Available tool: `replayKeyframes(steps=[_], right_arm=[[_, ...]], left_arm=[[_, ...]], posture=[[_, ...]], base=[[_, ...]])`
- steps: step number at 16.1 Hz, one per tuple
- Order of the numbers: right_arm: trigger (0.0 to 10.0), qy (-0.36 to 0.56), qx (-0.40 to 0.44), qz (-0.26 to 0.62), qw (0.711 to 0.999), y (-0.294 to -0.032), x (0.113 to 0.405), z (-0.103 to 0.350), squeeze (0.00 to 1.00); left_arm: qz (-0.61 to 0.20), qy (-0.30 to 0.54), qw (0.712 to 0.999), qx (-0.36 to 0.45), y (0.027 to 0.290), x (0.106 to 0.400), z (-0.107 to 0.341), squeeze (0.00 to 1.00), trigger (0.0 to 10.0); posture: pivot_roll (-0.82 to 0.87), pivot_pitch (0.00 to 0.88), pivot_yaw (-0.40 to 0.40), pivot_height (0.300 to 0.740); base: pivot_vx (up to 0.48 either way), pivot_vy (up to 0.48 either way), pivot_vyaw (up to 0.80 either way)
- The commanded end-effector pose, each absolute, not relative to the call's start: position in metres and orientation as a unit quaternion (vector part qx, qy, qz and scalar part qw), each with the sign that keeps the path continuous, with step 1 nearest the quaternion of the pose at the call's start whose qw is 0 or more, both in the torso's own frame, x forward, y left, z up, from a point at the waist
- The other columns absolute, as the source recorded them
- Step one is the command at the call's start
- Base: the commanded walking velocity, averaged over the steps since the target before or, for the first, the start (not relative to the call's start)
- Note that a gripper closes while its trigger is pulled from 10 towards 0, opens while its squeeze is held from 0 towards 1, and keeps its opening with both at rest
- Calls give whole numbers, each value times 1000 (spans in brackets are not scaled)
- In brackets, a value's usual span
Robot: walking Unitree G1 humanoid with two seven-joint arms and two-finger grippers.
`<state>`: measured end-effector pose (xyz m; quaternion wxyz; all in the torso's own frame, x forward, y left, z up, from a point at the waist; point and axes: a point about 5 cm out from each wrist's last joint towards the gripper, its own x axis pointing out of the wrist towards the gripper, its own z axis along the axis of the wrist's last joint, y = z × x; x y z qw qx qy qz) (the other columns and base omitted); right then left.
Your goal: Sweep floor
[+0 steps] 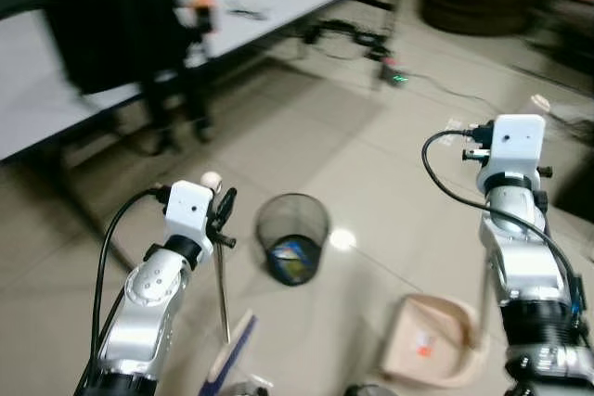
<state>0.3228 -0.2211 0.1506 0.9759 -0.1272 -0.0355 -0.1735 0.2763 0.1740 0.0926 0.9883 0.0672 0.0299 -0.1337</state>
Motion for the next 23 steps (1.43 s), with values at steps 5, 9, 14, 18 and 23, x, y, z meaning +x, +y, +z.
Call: replayKeyframes(steps=[5,9,14,18,23], right_arm=[[10000,-63,-97,-161,980,-202,315,157,0],[10000,-49,-83,-151,984,-197,311,154,0],[10000,-46,-84,-132,987,-187,311,158,0],[10000,-40,-75,-129,988,-186,311,158,0],[10000,-40,-89,-113,989,-184,313,161,0]], left_arm=[[-171,5,983,66,167,286,103,0,10000],[-176,-21,983,56,157,298,114,0,10000],[-191,-32,979,69,154,297,122,0,10000],[-185,-35,980,69,151,297,125,0,10000],[-169,-35,982,73,149,300,125,0,10000]], posture=[[6,25,72,740],[12,30,70,740],[11,38,64,740],[5,44,63,740],[-9,46,64,740]], base=[[0,0,-800],[0,0,-800],[0,-103,-800],[0,-442,-800],[0,-480,0]])
